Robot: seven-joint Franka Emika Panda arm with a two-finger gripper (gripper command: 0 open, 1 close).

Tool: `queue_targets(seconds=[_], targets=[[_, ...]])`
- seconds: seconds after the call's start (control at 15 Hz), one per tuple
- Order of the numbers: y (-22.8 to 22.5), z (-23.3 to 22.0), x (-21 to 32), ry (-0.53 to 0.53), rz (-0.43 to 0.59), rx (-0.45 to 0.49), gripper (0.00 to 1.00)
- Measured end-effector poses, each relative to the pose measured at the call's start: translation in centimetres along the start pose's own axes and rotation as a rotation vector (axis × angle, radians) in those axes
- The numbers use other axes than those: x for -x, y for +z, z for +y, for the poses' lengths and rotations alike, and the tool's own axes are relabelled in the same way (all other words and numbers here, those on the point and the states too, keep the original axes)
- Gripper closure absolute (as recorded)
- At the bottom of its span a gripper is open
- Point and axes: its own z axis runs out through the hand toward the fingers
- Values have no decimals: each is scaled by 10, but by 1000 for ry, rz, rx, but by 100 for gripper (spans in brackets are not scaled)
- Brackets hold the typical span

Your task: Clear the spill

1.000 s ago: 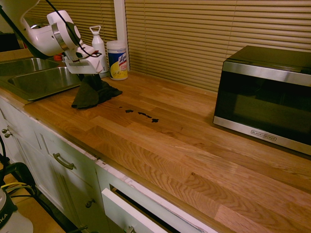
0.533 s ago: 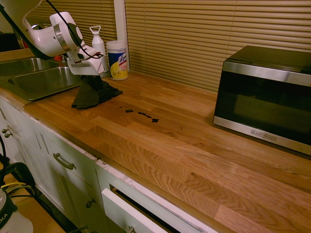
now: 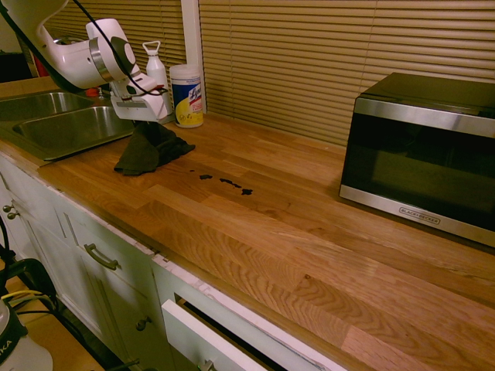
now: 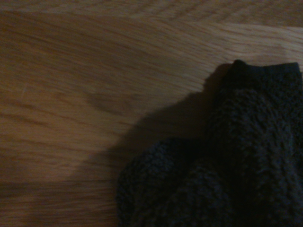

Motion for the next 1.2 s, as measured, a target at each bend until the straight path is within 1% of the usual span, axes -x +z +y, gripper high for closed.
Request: queue_targets(seconds=[0.2, 0.6, 0.93, 1.2], targets=[[7, 16, -33, 18, -3, 22, 100], [18, 53, -81, 62, -15, 39, 100], [26, 86, -113, 91, -23, 35, 100], [32, 122, -145, 120, -34, 30, 100]])
